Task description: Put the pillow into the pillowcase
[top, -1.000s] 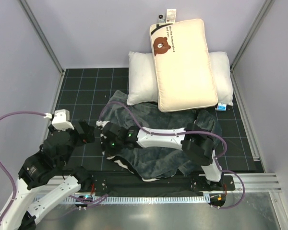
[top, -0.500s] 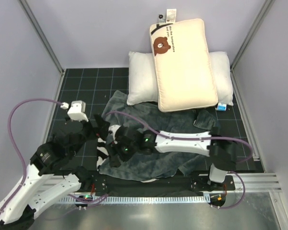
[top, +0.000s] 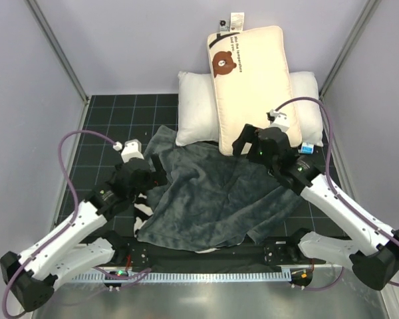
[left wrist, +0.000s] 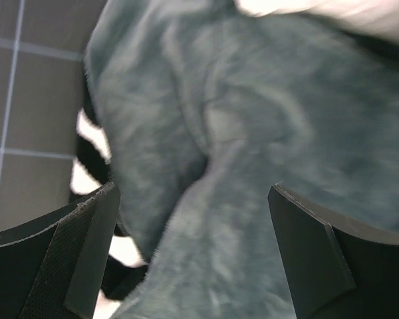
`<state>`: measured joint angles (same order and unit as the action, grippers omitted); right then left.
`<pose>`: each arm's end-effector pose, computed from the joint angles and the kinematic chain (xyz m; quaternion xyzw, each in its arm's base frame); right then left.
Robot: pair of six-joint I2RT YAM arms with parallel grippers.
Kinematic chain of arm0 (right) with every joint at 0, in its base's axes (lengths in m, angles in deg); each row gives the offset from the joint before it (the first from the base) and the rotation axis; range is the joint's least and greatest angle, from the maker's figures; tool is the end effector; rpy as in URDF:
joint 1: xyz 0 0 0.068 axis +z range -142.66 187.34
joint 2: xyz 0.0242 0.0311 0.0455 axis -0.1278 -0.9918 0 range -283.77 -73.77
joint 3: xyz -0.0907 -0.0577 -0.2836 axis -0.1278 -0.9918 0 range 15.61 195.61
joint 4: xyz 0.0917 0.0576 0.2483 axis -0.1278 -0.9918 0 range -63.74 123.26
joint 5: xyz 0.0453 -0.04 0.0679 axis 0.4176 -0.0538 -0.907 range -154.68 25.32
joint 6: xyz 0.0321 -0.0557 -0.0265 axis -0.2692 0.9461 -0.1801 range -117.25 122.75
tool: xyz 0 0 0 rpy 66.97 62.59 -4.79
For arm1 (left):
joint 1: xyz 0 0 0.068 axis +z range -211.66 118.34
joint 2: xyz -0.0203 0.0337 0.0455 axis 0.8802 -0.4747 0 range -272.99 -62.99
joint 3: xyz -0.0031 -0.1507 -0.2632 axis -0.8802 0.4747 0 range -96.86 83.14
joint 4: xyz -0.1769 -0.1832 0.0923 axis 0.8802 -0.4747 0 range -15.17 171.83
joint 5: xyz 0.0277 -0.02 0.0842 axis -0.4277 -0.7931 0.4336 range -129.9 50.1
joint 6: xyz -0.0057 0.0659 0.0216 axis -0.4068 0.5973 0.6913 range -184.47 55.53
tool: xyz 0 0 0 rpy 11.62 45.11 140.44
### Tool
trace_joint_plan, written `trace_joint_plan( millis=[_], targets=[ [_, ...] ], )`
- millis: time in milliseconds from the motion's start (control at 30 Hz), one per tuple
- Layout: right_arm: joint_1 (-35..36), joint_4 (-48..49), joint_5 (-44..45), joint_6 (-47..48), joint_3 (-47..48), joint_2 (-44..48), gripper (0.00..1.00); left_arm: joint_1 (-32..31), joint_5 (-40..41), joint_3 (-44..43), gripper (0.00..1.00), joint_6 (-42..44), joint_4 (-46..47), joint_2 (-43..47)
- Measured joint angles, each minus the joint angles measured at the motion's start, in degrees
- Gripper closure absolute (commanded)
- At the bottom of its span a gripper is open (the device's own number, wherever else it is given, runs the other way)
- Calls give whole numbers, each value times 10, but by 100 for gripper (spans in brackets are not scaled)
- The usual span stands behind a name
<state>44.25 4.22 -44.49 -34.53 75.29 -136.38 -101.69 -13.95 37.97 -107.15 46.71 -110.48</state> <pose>0.2114 0.1344 0.3554 0.0878 0.8607 0.1658 0.4734 0.1513 -0.0948 0.3050 -0.1196 0.8712 -0.1339 0.4570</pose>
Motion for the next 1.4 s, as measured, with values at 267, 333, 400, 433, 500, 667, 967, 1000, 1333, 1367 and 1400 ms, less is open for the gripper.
trace_joint_plan(
  millis=[267,333,400,433,500,667,967,1000,1333,1367,1400],
  targets=[
    [-50,2,7,2,1,-51,0,4,57,78,19,-55,30,-122],
    [-70,0,3,5,2,-69,1,12,73,84,22,-69,36,-149],
    [-89,-2,2,7,6,-85,0,24,86,91,23,-85,43,-176],
    [-98,-1,2,9,8,-92,0,33,90,94,25,-92,48,-188],
    [-111,-1,0,12,9,-98,0,49,91,102,33,-100,63,-210],
    [-126,-1,-10,15,9,-99,0,111,49,122,76,-108,116,-259],
    [-139,-1,-19,29,9,-78,0,169,18,157,97,-148,156,-221],
    [-142,-1,-19,30,9,-77,0,169,28,166,95,-160,144,-194],
    [-177,-1,3,22,9,-78,0,177,195,170,12,-253,-23,107],
    [-182,-1,6,16,8,-79,0,177,203,170,11,-254,-31,124],
    [-185,0,7,10,7,-80,0,177,206,170,7,-254,-34,139]
  ],
)
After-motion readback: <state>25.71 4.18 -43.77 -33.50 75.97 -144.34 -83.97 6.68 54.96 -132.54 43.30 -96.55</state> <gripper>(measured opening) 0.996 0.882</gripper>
